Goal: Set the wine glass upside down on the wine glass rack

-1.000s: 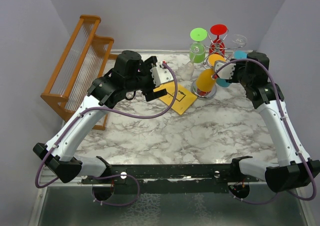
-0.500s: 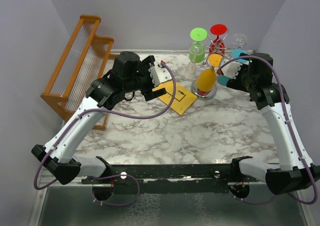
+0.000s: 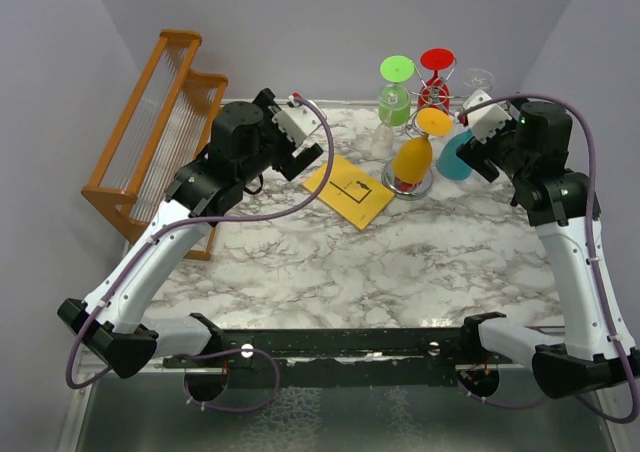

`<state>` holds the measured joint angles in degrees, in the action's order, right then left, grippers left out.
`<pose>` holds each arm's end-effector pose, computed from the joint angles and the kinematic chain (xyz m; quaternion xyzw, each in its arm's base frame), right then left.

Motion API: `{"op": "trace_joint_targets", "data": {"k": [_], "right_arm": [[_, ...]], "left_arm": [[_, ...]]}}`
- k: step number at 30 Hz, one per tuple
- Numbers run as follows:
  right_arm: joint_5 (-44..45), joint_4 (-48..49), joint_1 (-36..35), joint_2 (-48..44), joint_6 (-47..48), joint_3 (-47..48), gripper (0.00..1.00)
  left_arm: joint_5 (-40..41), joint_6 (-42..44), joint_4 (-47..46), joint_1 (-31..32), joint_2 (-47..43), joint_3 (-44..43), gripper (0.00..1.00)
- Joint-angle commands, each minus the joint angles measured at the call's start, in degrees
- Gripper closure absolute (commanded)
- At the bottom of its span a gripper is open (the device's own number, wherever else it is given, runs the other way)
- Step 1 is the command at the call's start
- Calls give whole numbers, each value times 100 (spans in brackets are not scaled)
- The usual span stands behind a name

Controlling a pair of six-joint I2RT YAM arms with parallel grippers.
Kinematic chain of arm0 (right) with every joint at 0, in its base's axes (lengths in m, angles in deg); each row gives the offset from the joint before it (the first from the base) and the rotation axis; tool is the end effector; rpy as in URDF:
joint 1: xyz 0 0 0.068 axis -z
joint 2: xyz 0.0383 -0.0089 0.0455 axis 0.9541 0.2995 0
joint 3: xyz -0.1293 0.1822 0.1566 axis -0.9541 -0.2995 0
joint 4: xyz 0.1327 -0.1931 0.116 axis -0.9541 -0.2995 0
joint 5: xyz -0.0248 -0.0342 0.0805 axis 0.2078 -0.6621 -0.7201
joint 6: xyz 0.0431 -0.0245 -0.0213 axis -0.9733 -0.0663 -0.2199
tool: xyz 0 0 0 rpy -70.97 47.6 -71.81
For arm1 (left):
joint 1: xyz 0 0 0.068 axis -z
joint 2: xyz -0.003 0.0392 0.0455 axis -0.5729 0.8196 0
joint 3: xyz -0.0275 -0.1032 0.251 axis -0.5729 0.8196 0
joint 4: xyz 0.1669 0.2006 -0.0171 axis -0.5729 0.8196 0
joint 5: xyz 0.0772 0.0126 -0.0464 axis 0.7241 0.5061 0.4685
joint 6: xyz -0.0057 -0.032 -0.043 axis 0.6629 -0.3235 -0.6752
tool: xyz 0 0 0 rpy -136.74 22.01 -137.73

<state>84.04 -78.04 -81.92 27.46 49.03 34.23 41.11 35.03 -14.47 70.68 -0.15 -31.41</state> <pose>0.2074 0.0262 0.4421 -0.3537 0.7740 -0.2565 0.4583 0.2166 -0.1552 0.4513 0.4063 0.6877 -0.0437 0.6000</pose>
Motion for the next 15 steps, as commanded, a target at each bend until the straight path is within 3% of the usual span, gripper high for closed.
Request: {"op": "trace_joint_targets", "data": {"k": [1,7,15], "right_arm": [[218,714,156,-81,-940,135,0],[501,1596,228,-271,-1894,60,0],[-1121,2301,618,-620,-3013,-329,0]], "left_arm": [[1394,-688,-969,-279,-202,99,1],[1462,-1344,-1225,-784,-310,132,1],[1834,-1834,-1969,-1266,-690,722,1]]}}
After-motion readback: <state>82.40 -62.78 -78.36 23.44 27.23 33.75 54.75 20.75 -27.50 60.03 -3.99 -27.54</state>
